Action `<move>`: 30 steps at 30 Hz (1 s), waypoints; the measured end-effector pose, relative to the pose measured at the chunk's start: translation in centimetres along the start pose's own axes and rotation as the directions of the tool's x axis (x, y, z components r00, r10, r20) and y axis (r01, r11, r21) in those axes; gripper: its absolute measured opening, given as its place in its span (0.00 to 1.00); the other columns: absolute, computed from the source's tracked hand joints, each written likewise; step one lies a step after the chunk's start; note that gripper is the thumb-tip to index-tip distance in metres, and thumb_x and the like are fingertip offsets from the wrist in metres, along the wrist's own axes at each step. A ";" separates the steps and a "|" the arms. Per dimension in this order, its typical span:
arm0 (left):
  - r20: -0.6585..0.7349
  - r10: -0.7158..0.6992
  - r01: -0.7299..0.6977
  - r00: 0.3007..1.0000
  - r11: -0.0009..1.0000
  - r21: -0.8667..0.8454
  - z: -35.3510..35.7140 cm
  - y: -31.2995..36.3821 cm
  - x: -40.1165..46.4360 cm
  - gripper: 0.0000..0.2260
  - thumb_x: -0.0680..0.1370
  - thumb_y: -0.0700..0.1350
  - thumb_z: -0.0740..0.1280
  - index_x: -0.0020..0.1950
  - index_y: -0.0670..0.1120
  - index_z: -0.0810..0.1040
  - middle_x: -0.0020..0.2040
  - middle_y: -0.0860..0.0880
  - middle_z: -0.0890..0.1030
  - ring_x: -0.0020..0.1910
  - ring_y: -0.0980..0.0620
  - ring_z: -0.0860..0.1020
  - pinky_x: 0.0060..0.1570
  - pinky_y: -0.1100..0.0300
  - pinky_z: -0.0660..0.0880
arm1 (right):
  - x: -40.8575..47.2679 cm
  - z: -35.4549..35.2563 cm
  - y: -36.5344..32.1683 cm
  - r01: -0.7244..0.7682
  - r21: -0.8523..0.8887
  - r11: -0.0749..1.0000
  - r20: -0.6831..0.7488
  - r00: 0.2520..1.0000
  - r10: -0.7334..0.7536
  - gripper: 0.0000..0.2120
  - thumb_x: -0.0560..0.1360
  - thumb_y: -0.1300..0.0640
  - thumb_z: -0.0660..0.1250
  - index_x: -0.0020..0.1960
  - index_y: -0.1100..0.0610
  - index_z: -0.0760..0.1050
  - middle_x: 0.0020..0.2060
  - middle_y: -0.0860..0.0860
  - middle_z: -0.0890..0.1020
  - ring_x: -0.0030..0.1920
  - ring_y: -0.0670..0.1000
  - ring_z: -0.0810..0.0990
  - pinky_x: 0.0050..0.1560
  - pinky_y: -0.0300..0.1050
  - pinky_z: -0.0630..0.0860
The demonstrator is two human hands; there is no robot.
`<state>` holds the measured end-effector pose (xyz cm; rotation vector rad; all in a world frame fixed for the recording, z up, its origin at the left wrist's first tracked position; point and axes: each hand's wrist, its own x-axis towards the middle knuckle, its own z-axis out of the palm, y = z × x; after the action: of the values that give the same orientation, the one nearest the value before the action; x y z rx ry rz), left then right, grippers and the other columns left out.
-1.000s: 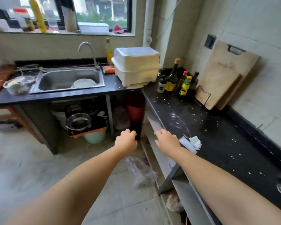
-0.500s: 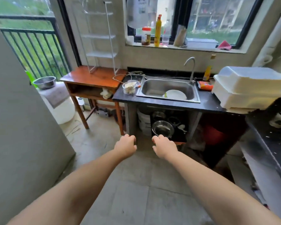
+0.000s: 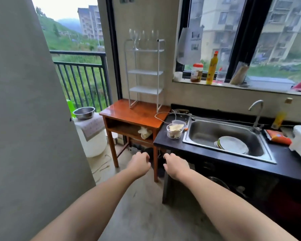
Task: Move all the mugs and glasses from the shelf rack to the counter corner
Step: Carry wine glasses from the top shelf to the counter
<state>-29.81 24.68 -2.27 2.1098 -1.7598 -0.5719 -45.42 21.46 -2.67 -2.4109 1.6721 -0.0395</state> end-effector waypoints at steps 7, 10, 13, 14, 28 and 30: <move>-0.039 0.029 -0.028 0.999 0.999 0.023 -7.2 0.3 13.1 0.16 0.77 0.47 0.62 0.63 0.45 0.74 0.60 0.42 0.73 0.60 0.42 0.74 0.61 0.47 0.73 | 15.2 -5.9 -0.3 0.034 0.022 0.999 -0.085 0.996 -0.032 0.15 0.79 0.52 0.56 0.63 0.58 0.68 0.60 0.59 0.75 0.59 0.62 0.76 0.56 0.56 0.74; -0.063 0.026 -0.026 0.998 1.000 0.000 -9.5 -0.4 17.8 0.15 0.77 0.46 0.62 0.62 0.44 0.75 0.61 0.41 0.73 0.61 0.41 0.73 0.62 0.46 0.72 | 20.6 -7.4 -1.1 0.048 0.033 0.998 -0.086 0.995 -0.045 0.16 0.79 0.53 0.57 0.64 0.59 0.68 0.61 0.59 0.75 0.60 0.62 0.76 0.59 0.56 0.74; -0.092 0.056 -0.056 0.994 0.998 0.002 -11.9 -0.6 22.7 0.16 0.77 0.47 0.62 0.64 0.46 0.74 0.61 0.42 0.73 0.61 0.42 0.73 0.62 0.47 0.72 | 25.5 -9.0 -2.1 0.049 0.008 0.999 -0.123 0.991 -0.047 0.17 0.79 0.52 0.57 0.64 0.57 0.69 0.61 0.58 0.75 0.60 0.62 0.76 0.57 0.55 0.75; -0.111 0.071 -0.071 0.991 0.997 0.005 -12.8 -0.6 24.8 0.16 0.77 0.47 0.62 0.64 0.46 0.74 0.61 0.42 0.73 0.62 0.42 0.73 0.63 0.47 0.72 | 27.6 -9.7 -2.6 0.048 -0.008 0.999 -0.147 0.988 -0.049 0.16 0.79 0.51 0.57 0.63 0.57 0.69 0.60 0.58 0.76 0.59 0.62 0.77 0.56 0.55 0.75; -0.200 0.334 -0.334 0.921 0.942 0.037 -30.1 -0.7 51.3 0.17 0.76 0.44 0.61 0.63 0.42 0.75 0.61 0.40 0.78 0.58 0.41 0.77 0.58 0.51 0.75 | 52.8 -23.8 -9.6 -0.040 0.096 0.995 -0.416 0.906 0.076 0.16 0.79 0.55 0.55 0.65 0.57 0.69 0.63 0.58 0.75 0.61 0.60 0.76 0.60 0.54 0.74; -0.212 0.349 -0.357 0.913 0.934 0.002 -32.3 -0.5 54.6 0.18 0.76 0.44 0.61 0.64 0.42 0.75 0.61 0.41 0.78 0.58 0.42 0.77 0.57 0.53 0.76 | 55.6 -25.5 -10.1 -0.069 0.114 0.991 -0.430 0.896 0.112 0.16 0.79 0.57 0.54 0.65 0.57 0.69 0.63 0.58 0.75 0.60 0.60 0.76 0.60 0.54 0.73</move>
<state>-4.68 -28.96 20.43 1.6944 -1.9248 -0.2674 -19.75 -30.69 18.81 -2.3684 1.9048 -0.6776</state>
